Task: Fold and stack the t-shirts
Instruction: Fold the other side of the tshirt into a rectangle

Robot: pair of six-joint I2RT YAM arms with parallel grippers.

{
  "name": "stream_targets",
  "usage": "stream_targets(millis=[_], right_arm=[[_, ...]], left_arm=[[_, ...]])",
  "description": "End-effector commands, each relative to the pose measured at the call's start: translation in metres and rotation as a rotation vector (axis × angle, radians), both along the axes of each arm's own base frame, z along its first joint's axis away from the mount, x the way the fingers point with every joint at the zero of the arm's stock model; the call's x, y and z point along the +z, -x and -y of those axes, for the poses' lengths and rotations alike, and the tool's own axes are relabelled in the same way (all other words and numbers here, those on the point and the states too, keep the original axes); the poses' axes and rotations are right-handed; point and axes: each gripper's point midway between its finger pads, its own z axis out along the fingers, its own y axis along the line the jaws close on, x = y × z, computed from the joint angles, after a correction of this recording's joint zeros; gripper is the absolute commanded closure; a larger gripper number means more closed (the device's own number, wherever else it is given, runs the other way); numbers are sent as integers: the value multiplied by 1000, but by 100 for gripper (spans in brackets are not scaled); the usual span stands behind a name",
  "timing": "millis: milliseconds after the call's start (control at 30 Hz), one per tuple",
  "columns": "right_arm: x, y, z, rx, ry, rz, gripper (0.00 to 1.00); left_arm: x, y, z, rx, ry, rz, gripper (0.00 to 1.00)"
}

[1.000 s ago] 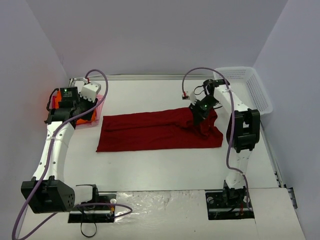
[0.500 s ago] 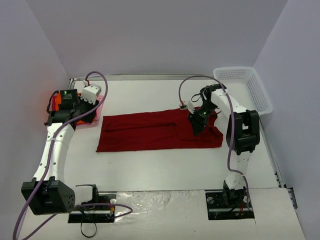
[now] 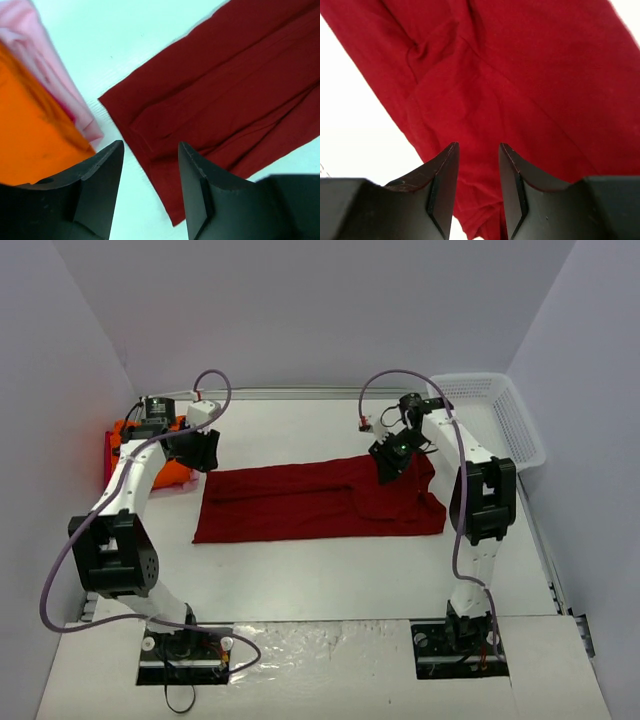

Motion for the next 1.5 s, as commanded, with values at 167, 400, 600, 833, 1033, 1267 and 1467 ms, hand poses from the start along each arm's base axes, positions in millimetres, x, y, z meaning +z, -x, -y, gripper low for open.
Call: stream_targets(millis=[167,400,600,833,1033,1267,1467], right_arm=[[-31,26,12,-39,41,-129,67],[-35,31,19,-50,58,-145,67],[-36,32,21,-54,66,-148,67],[-43,35,21,-50,65,-171,67],[-46,38,21,-45,67,-181,67],[-51,40,23,-46,73,-196,67],[-52,41,24,-45,81,-197,68]], left_arm=[[-59,-24,10,-66,59,-161,54],[-82,-16,9,-93,43,-243,59],[-88,-16,2,-83,10,-246,63],[-91,-16,-4,-63,-21,-240,63],[-103,-13,-10,-60,-50,-272,63],[-110,-12,-10,-57,-49,-291,66],[-114,-10,-9,-64,-44,-305,79]])
